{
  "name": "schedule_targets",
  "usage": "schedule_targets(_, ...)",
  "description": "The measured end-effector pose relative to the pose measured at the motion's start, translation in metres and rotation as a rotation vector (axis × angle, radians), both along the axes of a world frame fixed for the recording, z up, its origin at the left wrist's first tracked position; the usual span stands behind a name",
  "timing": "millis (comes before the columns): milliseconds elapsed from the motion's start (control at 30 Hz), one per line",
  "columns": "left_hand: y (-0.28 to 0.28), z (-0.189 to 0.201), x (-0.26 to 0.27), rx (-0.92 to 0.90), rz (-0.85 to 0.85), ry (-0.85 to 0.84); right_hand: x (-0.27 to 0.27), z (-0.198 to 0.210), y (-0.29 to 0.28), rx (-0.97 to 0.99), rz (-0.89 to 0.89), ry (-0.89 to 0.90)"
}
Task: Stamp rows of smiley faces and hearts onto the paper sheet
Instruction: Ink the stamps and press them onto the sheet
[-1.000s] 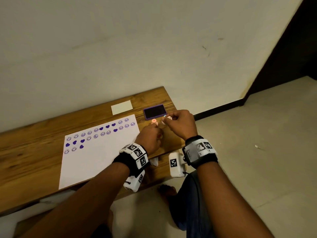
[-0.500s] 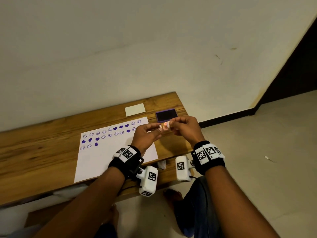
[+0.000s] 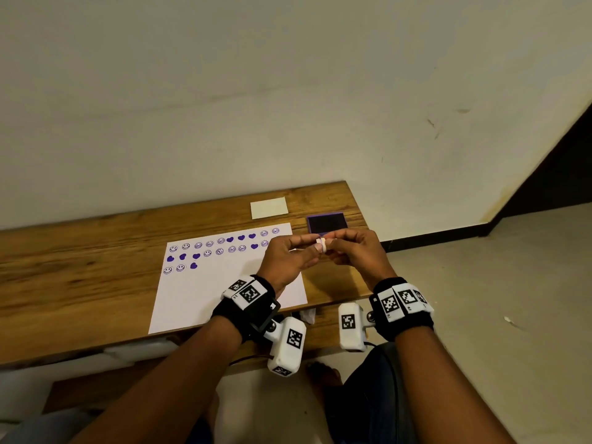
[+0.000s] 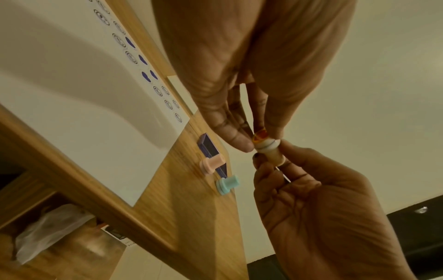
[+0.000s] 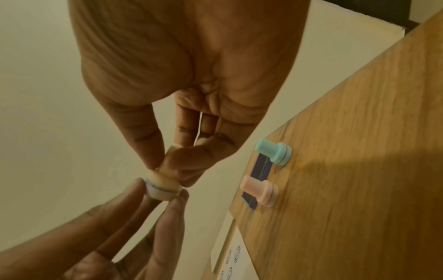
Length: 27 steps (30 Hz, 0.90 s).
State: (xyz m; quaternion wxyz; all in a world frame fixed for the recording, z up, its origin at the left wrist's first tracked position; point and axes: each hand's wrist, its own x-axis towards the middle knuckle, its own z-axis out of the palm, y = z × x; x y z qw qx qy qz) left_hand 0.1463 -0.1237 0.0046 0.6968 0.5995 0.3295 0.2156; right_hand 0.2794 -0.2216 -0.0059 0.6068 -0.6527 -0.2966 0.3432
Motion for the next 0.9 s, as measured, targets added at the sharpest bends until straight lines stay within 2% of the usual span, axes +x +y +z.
schedule_targets(233,-0.001,0.005,0.004,0.055,-0.037,-0.002,0.007,0.0,-0.006,0.058,0.038,0.061)
schedule_targets(400,0.001,0.006,-0.003,0.1,-0.046,0.022,0.003,0.0,-0.003,0.045,0.067,0.022)
schedule_targets(500,0.004,0.004,-0.011,0.219,-0.151,0.129,-0.003,-0.001,0.0,-0.048,0.071,-0.107)
schedule_targets(567,0.003,0.0,-0.017,0.34,-0.239,0.251,-0.008,-0.007,0.004,-0.157,0.023,-0.308)
schedule_targets(667,0.003,-0.004,-0.031,0.433,-0.174,0.379,-0.011,-0.011,0.01,-0.361,-0.142,-0.581)
schedule_targets(733,0.005,-0.005,-0.045,0.487,-0.116,0.415,-0.009,-0.01,0.011,-0.452,-0.189,-0.63)
schedule_targets(900,0.018,-0.014,-0.092,0.537,-0.071,0.472,-0.011,-0.018,0.015,-0.642,-0.151,-0.672)
